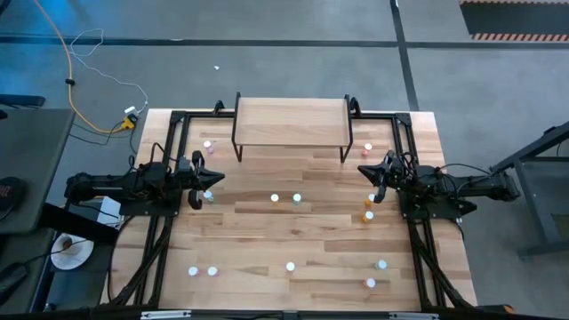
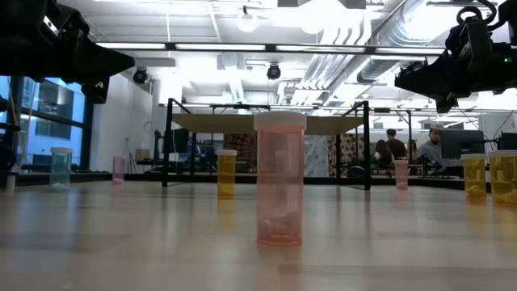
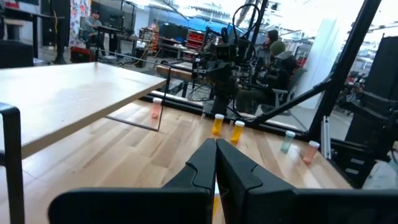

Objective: Pick and place medicine bottles onto shelf by color
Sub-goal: Put the left orange pill bottle on the shelf

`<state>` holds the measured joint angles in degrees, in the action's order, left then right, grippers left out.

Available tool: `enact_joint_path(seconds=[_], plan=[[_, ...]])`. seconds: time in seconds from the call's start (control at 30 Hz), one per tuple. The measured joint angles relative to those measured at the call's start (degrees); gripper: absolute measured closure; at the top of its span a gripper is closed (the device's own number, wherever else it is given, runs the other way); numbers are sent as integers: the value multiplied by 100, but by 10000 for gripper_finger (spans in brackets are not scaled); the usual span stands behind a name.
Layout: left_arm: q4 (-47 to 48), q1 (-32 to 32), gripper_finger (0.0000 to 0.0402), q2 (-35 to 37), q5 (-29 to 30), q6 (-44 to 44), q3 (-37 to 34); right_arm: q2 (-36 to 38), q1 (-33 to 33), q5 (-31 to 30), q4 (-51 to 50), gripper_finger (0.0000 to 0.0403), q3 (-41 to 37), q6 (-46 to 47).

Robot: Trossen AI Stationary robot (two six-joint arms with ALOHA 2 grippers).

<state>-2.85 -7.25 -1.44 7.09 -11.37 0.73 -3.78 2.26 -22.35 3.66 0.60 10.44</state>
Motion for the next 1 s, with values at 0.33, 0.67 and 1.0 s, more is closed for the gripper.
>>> enact_joint_path(seconds=[0.33,0.67,1.0], plan=[[-12,-2,401,-1,133,190,-1,-1,0,2,0,402,0,0],[2,0,398,-1,142,351,0,1,-1,1,0,402,-1,0],[10,0,304,-1,718,300,-2,-1,0,0,0,402,-2,0]])
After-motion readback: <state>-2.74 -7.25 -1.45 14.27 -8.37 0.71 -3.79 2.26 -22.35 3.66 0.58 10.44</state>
